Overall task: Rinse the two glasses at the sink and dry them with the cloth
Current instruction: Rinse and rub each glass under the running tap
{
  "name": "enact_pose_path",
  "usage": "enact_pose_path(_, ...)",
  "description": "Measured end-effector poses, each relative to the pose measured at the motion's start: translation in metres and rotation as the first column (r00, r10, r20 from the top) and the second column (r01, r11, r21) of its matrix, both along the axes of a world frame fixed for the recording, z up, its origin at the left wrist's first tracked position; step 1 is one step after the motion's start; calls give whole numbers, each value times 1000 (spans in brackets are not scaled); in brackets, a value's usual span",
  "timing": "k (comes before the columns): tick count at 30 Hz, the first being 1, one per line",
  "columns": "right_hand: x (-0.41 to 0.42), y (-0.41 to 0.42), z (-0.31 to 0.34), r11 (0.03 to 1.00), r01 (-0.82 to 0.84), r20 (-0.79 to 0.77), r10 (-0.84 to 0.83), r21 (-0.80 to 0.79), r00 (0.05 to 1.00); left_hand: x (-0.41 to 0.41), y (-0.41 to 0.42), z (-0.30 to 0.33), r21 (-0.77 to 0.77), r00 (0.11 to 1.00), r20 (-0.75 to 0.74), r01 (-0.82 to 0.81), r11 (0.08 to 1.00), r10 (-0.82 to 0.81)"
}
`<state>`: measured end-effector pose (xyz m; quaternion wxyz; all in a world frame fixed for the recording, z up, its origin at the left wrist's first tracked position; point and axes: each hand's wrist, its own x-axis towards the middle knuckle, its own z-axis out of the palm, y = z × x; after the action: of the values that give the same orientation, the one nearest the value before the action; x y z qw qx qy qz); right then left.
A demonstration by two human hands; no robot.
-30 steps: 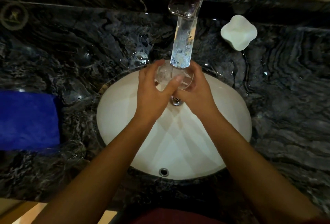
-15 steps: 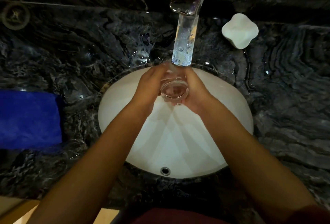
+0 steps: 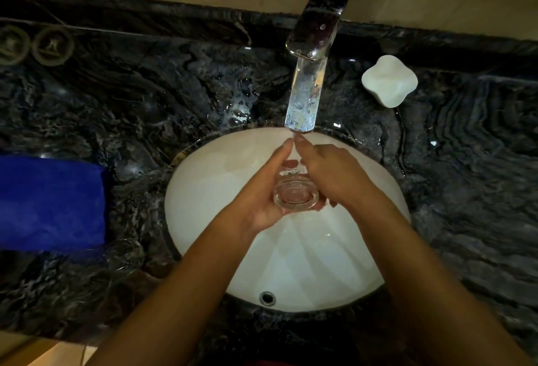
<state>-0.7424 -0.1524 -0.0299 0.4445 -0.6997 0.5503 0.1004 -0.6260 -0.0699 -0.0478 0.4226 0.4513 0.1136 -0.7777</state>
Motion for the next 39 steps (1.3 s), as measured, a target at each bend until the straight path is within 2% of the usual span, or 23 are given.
enact_pose_path(3,-5,5,17,991,-24,-33,20,-131,999,-1,2,0,-51,999,-17,-47,998,46)
enact_pose_path(5,-9,7,25,983,1,-49,-10,-185,999,-1,2,1,-108,998,57,-22,994,28)
enact_pose_path(7,-16,4,35,935,69,-62,-96,-347,993,-1,2,-1,-105,991,134,-14,994,28)
enact_pose_path(8,-19,1,44,877,140,-17,-166,-460,986,1,3,0,-84,985,170,-16,996,31)
enact_pose_path(10,-20,-2,59,759,285,205,-202,-586,958,7,9,-3,-19,979,204,-24,1000,27)
enact_pose_path(11,-17,-4,68,727,296,305,-124,-620,944,11,13,-2,8,978,210,-14,1000,12)
enact_pose_path(12,-12,-5,77,713,243,342,-4,-658,940,15,18,-1,18,978,210,2,1000,-6)
enact_pose_path(15,10,-7,88,653,39,280,269,-757,921,26,35,3,30,981,195,-12,999,6)
enact_pose_path(18,22,-6,84,640,-138,108,331,-756,937,32,50,11,38,968,245,-69,997,58)
enact_pose_path(23,21,6,68,647,-251,11,372,-720,928,38,77,20,-84,870,476,-100,991,128)
enact_pose_path(25,23,6,69,670,-198,63,344,-715,937,35,90,22,-117,809,563,-121,986,166)
enact_pose_path(27,24,13,72,713,-91,183,298,-695,937,32,103,23,-140,733,658,-107,984,173)
enact_pose_path(30,17,47,71,709,25,370,337,-705,866,25,126,30,-205,648,737,-60,977,194)
enact_pose_path(32,11,71,67,767,-27,431,389,-641,814,20,143,40,-248,593,777,-24,968,214)
enact_pose_path(33,8,81,65,845,-97,471,384,-525,794,18,152,44,-272,575,783,-30,962,239)
enact_pose_path(35,2,97,63,974,-203,570,225,-103,790,13,171,52,-308,574,759,-98,946,306)
enact_pose_path(36,1,104,61,972,-211,591,111,103,799,11,182,55,-321,570,751,-127,939,334)
enact_pose_path(37,0,111,60,948,-209,588,28,241,808,9,192,59,-328,553,756,-143,934,351)
enact_pose_path(39,1,129,56,901,-222,549,-21,373,836,4,209,65,-304,486,812,-122,945,324)
